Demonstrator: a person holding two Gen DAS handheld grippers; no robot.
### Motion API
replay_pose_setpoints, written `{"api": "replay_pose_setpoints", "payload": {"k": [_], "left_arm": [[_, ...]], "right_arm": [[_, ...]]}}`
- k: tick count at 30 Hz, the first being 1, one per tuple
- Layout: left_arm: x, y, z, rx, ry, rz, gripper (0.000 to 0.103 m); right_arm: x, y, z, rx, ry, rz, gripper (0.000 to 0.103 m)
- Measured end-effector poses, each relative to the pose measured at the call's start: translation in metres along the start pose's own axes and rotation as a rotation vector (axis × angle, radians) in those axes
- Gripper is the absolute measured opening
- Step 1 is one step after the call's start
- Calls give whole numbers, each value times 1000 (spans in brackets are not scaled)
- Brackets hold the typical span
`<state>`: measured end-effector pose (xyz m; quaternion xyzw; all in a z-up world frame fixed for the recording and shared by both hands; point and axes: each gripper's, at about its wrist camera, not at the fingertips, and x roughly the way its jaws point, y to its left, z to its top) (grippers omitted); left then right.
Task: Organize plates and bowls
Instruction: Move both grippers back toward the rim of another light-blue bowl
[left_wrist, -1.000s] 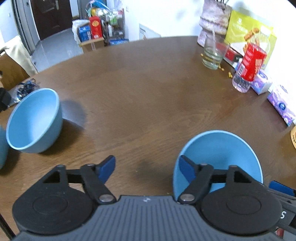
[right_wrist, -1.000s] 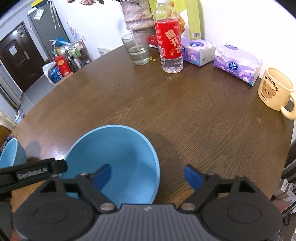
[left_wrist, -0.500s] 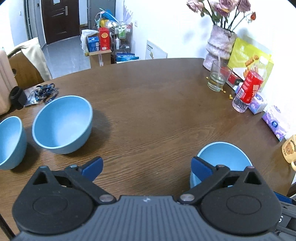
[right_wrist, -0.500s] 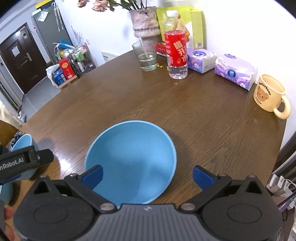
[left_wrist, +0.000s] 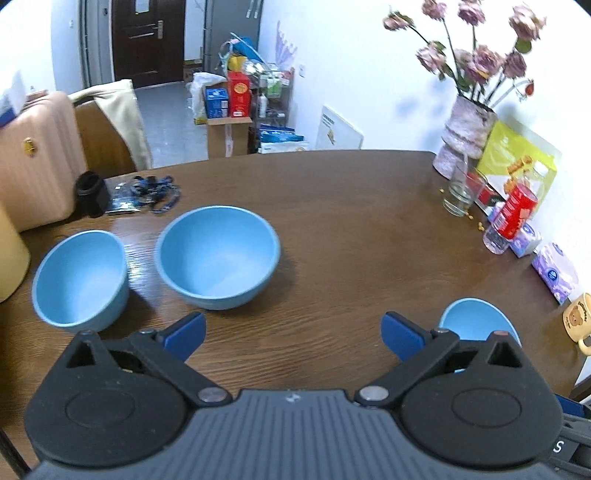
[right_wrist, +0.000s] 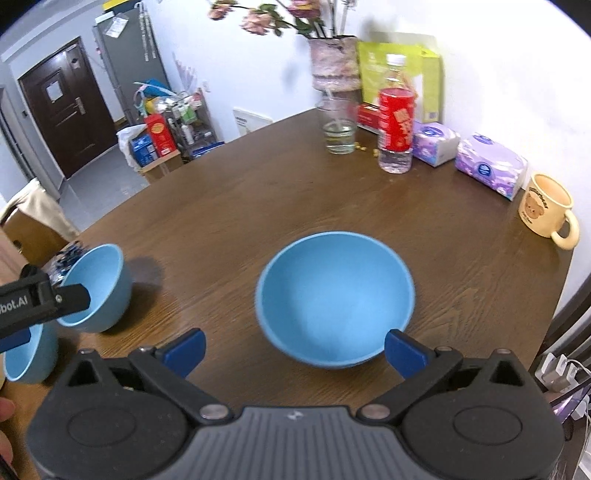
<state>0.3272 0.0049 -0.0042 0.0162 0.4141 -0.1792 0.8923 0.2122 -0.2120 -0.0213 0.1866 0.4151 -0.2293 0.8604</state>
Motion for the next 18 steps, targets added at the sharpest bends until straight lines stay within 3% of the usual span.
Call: {"api": "replay_pose_setpoints", "payload": {"k": [18], "left_arm": [[-44,120,-21,-77,-2,99,103]], "right_arm": [[-26,98,-43,-105,26,88,103]]}}
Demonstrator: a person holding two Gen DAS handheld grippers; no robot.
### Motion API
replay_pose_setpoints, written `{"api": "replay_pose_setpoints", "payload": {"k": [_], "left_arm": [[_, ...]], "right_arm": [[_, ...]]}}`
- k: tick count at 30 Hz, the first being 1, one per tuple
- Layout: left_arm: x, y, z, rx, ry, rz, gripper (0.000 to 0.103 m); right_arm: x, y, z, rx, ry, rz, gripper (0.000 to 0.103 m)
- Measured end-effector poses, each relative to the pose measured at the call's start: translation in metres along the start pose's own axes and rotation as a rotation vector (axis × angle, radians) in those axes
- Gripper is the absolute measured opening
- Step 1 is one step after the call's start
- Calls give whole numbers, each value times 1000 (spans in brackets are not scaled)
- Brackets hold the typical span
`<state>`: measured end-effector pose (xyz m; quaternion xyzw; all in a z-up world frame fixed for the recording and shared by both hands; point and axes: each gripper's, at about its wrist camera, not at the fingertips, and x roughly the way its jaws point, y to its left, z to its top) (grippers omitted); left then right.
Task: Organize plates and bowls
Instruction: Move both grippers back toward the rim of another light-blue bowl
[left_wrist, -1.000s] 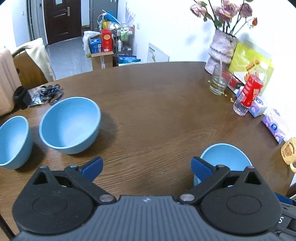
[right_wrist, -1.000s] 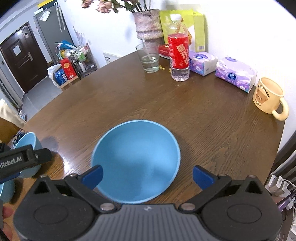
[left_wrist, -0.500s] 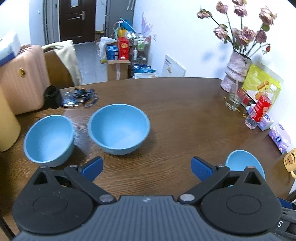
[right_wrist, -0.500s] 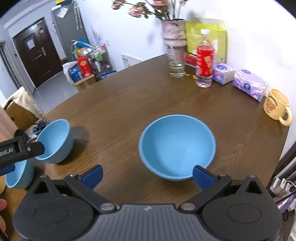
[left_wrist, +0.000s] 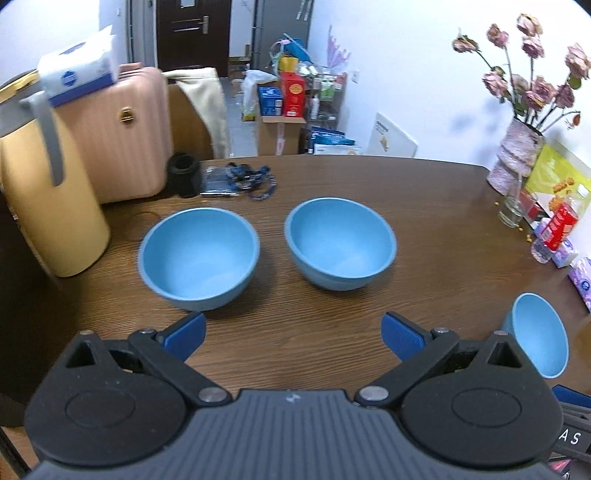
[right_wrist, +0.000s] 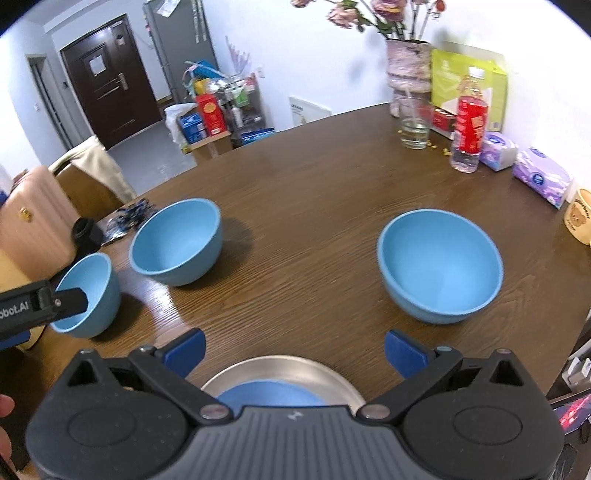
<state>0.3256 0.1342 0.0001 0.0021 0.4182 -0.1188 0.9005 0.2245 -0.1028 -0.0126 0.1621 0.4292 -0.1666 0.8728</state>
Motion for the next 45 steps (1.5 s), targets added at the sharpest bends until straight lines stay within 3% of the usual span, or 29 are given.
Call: {"api": "replay_pose_setpoints", "payload": {"k": [24,45], "left_arm": [[-20,116,-21,-75,29,84,103],[-11,134,-14,-103,39,103,103]], "right_arm": [[-4,109,-39,-116,46,62,103],[5,138,-38,-154,62,66,103]]}}
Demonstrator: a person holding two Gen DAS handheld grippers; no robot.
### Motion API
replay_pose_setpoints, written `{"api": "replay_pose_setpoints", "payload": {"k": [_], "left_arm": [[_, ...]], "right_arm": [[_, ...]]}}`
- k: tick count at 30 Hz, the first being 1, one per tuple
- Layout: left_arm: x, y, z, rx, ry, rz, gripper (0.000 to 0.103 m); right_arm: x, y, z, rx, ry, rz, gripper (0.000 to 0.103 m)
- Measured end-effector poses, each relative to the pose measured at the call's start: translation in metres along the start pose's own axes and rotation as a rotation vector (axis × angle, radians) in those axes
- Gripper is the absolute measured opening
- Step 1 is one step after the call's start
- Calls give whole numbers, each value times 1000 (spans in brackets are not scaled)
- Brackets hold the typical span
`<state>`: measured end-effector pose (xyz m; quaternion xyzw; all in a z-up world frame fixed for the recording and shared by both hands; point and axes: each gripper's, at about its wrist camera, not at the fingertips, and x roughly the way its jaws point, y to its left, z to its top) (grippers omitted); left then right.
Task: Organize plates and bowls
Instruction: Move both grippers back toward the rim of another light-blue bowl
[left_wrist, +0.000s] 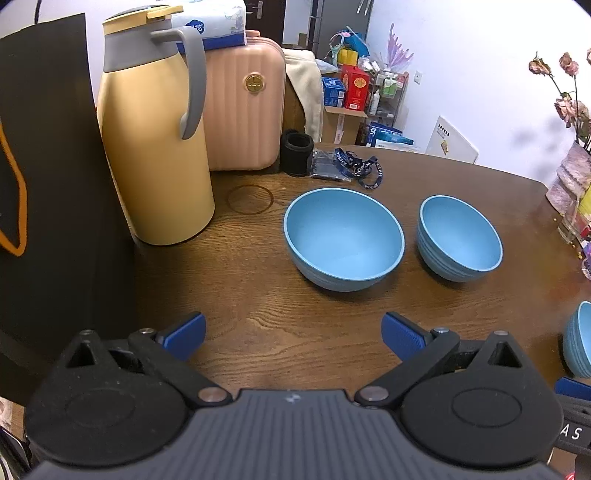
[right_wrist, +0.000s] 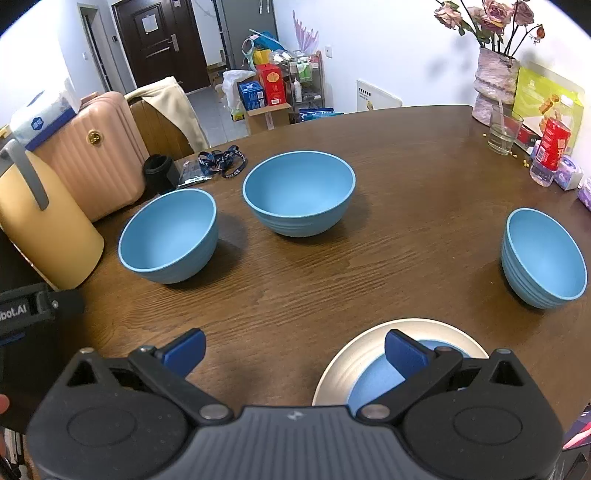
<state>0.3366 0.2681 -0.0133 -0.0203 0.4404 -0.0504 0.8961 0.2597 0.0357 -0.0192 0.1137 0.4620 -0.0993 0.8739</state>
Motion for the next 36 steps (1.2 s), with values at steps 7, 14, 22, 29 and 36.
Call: {"api": "replay_pose_setpoints", "payload": {"k": [7,14,22,29,36], "left_arm": [[10,0,10,-14,7,0,103],[29,1,26,-28,30,21,103],[58,6,49,-71,46,66,103],[97,17,67,-133,96,108,103],[136,22,76,-177,141,133,102]], "right_arm": [[11,9,9,-13,5,9,103],[26,26,27,-38,0,13,103],[54,48,55,-50,3,24,103],[87,65,77,-28,26,38,103],[125,78,89,12,80,36,95]]}}
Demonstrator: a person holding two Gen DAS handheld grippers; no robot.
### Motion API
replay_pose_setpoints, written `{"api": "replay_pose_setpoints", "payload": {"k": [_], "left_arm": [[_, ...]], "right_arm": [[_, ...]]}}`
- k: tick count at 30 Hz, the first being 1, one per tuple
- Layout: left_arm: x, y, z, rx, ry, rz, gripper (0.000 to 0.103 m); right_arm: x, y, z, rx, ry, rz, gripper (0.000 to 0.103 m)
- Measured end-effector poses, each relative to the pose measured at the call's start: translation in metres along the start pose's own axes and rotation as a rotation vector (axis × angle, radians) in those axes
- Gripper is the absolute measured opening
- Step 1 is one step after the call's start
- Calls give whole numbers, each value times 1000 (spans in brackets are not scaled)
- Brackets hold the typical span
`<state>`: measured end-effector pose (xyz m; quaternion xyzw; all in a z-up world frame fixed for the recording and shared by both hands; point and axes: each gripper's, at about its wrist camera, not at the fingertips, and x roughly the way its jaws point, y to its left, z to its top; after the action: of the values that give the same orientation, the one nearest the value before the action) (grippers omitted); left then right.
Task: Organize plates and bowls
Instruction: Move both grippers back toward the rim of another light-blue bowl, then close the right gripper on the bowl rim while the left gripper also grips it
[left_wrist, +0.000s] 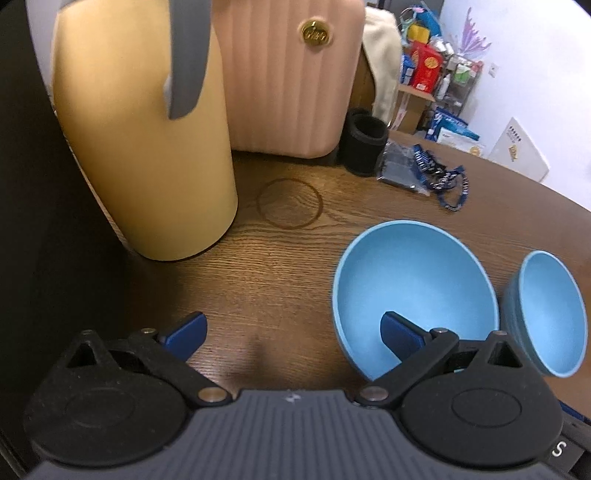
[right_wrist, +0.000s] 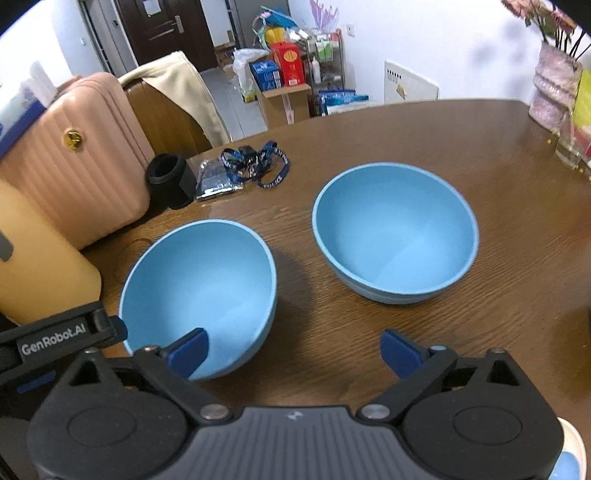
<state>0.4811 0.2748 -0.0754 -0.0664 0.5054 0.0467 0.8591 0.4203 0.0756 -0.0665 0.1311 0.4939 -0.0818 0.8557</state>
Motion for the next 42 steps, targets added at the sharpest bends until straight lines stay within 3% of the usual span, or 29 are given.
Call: {"api": "replay_pose_setpoints", "payload": {"k": [5,10,15,22,29,42], "left_arm": [[23,-4,8,-20,28,12,92],[39,-8,14,-23,50,11,77],[53,-14,18,-17,68,3,72],[73,-21,17,6,110,-30,40],[73,-25,16,21,110,-88,16],[70,-27,16,24,98,-91,15]], "right_arm": [[23,4,8,22,29,-5,91],[42,10,13,19,53,-8,74],[56,13,18,6,78,-14,55],[75,13,21,12,107,-8,31],[83,16,20,15,101,25,10],[81,16,20,22,80,38,9]]}}
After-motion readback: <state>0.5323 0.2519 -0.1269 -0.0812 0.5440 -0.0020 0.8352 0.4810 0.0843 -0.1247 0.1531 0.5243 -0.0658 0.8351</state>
